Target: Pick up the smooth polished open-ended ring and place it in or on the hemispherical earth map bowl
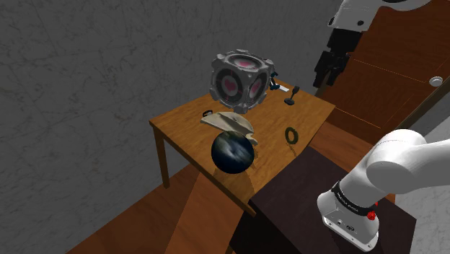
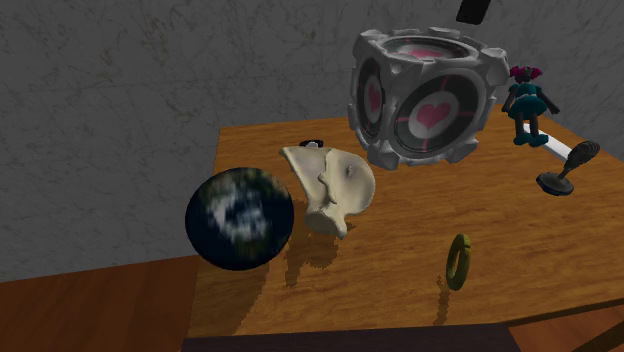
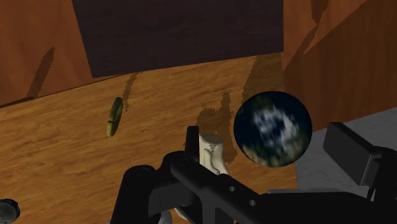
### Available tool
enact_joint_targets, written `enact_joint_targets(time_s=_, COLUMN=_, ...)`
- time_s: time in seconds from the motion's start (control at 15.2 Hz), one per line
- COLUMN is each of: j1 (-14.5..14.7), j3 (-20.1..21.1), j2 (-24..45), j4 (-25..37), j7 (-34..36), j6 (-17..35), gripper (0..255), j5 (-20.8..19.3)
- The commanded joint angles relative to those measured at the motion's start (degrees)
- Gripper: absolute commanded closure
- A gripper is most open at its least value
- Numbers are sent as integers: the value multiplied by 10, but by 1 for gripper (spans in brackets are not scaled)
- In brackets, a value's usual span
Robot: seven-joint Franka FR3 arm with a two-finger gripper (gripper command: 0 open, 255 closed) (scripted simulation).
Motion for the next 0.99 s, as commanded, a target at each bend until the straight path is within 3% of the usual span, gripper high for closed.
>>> enact_joint_targets(time_s=0.0, j1=0, j3=0, j2=0, j4=0, j7=0, j6=0, gripper=0, j5=0)
enact_joint_targets(time_s=0.92, j1=-57, j3=-66, j2=119, j4=-144, j7=-34, j6=264, gripper=0, j5=-60)
